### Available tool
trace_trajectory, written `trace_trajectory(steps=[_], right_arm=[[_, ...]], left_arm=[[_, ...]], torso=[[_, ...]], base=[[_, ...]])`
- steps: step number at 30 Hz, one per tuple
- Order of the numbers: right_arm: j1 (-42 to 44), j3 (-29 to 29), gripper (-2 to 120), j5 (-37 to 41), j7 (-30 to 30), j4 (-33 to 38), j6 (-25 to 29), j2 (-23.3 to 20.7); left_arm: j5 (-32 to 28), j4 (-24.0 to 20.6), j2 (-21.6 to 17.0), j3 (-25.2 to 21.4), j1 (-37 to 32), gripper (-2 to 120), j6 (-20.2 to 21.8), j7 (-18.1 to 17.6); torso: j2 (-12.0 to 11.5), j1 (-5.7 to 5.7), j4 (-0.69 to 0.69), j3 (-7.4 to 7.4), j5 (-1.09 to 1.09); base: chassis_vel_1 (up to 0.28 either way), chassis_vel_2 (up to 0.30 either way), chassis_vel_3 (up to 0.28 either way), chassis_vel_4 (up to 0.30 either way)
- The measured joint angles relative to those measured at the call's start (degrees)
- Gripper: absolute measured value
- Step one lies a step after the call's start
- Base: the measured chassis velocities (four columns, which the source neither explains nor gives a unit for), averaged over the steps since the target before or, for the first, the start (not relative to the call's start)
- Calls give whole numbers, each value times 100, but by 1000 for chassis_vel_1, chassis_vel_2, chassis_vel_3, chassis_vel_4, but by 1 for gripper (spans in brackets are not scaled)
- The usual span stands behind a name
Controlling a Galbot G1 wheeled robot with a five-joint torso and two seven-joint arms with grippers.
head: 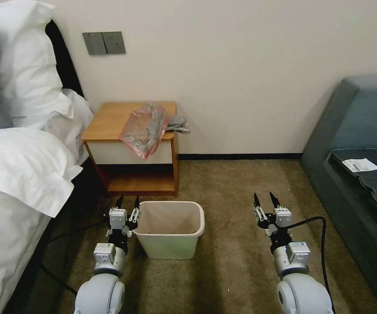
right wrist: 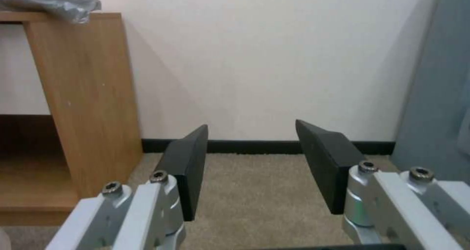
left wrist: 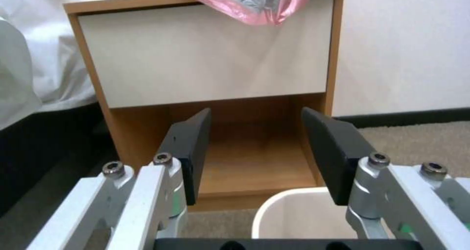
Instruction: Pick up the garbage bag from the table and place it over the trash can.
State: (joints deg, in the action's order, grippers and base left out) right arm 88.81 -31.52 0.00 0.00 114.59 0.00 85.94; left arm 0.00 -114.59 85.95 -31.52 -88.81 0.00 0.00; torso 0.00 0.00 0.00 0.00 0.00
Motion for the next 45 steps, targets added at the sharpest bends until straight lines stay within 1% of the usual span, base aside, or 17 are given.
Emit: trace_trajectory(steps=[45], right_arm=[[0, 0, 50, 0, 0, 0, 0, 0]], left_arm=[[0, 0, 0, 0, 0, 50, 0, 0]], torso=[[0, 0, 0, 0, 0]], base=[[0, 0, 0, 0]])
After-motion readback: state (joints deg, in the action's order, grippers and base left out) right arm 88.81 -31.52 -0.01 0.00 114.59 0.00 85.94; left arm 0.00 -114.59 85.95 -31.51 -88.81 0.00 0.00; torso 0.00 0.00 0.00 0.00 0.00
